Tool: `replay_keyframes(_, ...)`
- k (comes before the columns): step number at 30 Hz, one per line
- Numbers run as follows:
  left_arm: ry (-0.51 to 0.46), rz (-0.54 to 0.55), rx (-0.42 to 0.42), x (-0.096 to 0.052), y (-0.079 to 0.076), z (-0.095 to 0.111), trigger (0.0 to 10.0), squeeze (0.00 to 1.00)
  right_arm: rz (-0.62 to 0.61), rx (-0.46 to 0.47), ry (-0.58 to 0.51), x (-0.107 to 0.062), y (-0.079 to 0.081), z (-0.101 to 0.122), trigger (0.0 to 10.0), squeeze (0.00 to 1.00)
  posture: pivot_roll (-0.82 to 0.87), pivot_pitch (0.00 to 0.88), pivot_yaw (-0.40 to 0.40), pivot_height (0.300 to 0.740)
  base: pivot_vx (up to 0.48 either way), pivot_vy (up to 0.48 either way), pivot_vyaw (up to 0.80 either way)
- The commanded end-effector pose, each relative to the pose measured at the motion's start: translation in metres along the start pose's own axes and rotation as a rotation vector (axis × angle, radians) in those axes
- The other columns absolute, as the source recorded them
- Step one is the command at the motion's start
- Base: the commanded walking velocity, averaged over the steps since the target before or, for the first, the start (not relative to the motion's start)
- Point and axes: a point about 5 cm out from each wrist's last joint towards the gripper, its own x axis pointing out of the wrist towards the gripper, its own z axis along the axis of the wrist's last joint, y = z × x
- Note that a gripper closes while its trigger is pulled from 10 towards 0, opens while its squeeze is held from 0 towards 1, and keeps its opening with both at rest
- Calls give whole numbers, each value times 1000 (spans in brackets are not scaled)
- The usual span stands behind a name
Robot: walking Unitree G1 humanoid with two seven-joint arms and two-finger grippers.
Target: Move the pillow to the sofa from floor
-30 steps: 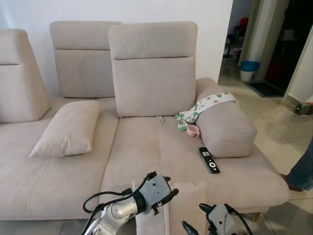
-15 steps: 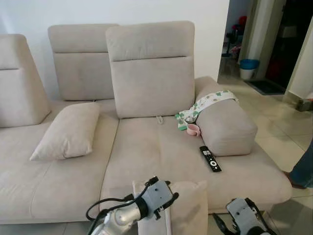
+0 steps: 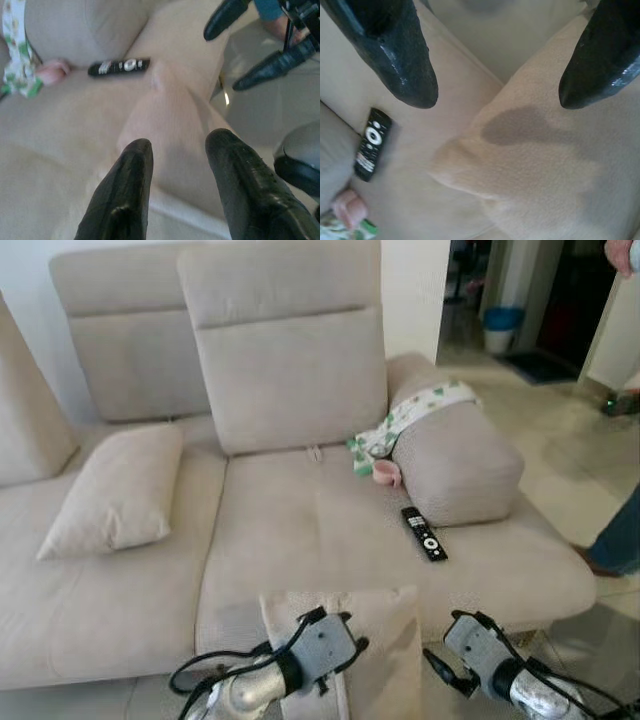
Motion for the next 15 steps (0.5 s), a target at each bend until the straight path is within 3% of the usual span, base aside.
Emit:
replay_keyframes(1, 35, 7, 21, -7, 1, -3, 10000, 0, 54, -37, 22, 2, 7, -6, 10000, 0, 52, 253, 129, 565, 0, 0, 0)
replay_keyframes(5, 39, 18, 27, -11, 1, -1, 10000, 0, 61, -74, 28, 5, 2, -6, 10000, 0, 69, 270, 129, 565, 0, 0, 0)
replay_keyframes(6, 50, 30, 45, -17, 3, 0, 10000, 0, 54, -143, 26, 9, -6, -2, 10000, 0, 95, 294, 130, 565, 0, 0, 0)
replay_keyframes(7, 50, 30, 45, -17, 3, 0, 10000, 0, 54, -143, 26, 9, -6, -2, 10000, 0, 95, 294, 130, 565, 0, 0, 0)
replay_keyframes(12, 81, 64, 77, -27, 11, 4, 10000, 0, 14, -316, 5, 15, -34, 16, 10000, 0, 126, 310, 126, 565, 0, 0, 0)
replay_keyframes(15, 88, 77, 76, -30, 14, 5, 10000, 0, 16, -351, -11, 15, -41, 23, 10000, 0, 132, 311, 123, 565, 0, 0, 0)
